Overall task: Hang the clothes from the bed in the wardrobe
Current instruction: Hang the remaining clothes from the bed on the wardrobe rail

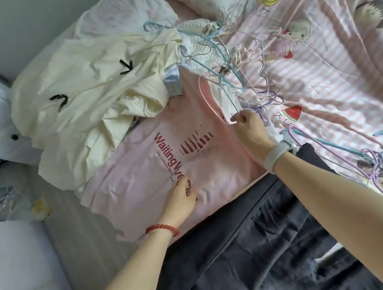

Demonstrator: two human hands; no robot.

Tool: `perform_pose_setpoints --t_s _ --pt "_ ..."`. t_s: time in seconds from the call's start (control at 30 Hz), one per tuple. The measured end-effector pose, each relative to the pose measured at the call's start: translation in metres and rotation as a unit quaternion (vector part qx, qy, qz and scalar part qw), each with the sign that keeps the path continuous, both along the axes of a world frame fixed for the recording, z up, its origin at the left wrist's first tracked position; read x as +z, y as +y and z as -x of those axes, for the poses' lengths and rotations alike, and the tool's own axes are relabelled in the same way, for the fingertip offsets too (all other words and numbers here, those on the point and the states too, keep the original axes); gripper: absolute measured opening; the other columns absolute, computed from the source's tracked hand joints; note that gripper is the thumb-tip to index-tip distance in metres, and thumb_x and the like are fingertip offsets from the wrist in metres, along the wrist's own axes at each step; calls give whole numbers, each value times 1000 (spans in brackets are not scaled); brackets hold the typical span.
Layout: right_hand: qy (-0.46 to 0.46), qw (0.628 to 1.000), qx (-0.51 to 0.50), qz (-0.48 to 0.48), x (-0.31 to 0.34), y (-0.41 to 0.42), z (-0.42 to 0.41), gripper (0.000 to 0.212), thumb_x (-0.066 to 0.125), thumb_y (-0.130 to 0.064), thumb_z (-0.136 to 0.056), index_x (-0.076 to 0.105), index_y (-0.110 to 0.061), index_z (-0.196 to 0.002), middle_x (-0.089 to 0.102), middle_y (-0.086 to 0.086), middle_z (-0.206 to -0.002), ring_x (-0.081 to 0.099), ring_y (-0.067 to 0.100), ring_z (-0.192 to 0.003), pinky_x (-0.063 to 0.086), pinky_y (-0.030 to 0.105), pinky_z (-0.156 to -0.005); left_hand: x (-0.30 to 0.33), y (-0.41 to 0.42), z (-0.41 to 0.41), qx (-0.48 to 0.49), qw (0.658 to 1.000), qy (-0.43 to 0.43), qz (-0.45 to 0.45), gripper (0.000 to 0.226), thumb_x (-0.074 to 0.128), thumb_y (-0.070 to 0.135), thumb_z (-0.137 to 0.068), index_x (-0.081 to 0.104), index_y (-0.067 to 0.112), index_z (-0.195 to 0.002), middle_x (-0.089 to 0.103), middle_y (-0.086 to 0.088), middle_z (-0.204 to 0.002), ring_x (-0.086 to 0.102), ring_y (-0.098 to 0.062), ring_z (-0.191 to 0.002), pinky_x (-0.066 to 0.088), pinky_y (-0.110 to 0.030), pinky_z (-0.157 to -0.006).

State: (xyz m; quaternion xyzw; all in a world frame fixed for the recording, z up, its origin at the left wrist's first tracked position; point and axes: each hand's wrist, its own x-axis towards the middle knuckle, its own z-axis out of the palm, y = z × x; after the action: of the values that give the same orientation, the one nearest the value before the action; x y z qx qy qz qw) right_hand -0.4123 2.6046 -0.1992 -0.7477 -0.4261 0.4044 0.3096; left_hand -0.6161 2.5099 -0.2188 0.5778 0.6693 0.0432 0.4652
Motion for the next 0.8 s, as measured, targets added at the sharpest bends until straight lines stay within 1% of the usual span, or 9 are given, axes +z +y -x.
perform_pose_setpoints --t_s 0.07,0.13,0.33,0.43,0.53,0.6,0.63,0.7,0.8 --pt "-1 999 -34 -12 13 2 1 23 39 -11 -92 56 -4 -106 56 7 -94 49 20 -82 33 26 -69 18 12 10 26 998 9 -62 48 39 24 -98 27 19 -144 28 -4 -150 28 -17 -137 23 -23 -101" --pt "-15 999 -19 -35 26 -10 2 24 40 -14 -95 54 -4 -112 55 5 -95 47 19 -82 31 24 -69 39 26 17 27 991 25 -126 48 40 24 -98 27 18 -144 29 -5 -149 27 -17 -137 21 -21 -100" --pt "-22 988 110 -109 48 -83 20 18 46 -14 -94 59 -6 -102 61 3 -87 52 16 -72 32 22 -61 100 59 25 -59 941 101 -317 63 42 25 -97 5 21 -148 -3 0 -156 0 -16 -142 3 -25 -109" --pt "-5 979 124 -164 60 -102 14 10 53 -13 -91 63 -10 -92 58 -8 -72 49 6 -60 33 13 -56 120 65 31 -164 901 206 -345 63 39 32 -96 -1 31 -145 -12 7 -152 -11 -22 -142 -5 -44 -113" --pt "12 969 151 -193 71 -112 7 12 55 -11 -91 65 -5 -90 67 1 -76 60 17 -67 43 18 -62 138 65 35 -222 854 247 -401 46 37 30 -94 40 20 -139 27 -3 -151 10 -31 -142 7 -59 -111" --pt "10 963 176 -205 76 -117 6 14 55 -9 -90 66 -2 -93 69 10 -83 63 23 -75 46 28 -67 149 64 36 -234 826 244 -451 28 47 22 -91 62 10 -112 59 -11 -123 42 -34 -128 19 -57 -108" --pt "6 960 186 -209 77 -119 5 14 56 -9 -90 67 -2 -94 68 11 -83 62 24 -75 46 28 -67 153 60 38 -234 828 228 -455 20 53 18 -90 65 8 -102 66 -12 -106 55 -34 -113 29 -54 -104" --pt "-14 956 200 -215 80 -120 6 17 57 -8 -89 68 -3 -99 62 10 -79 57 22 -72 43 29 -65 161 43 47 -227 855 199 -421 17 57 20 -90 67 9 -97 68 -9 -90 64 -31 -87 49 -43 -82" --pt "-73 947 206 -234 85 -113 16 21 58 -9 -88 68 -6 -106 54 5 -76 52 21 -69 37 30 -58 169 -5 67 -139 893 185 -385 21 52 34 -92 66 18 -90 68 0 -80 62 -27 -73 44 -34 -57"
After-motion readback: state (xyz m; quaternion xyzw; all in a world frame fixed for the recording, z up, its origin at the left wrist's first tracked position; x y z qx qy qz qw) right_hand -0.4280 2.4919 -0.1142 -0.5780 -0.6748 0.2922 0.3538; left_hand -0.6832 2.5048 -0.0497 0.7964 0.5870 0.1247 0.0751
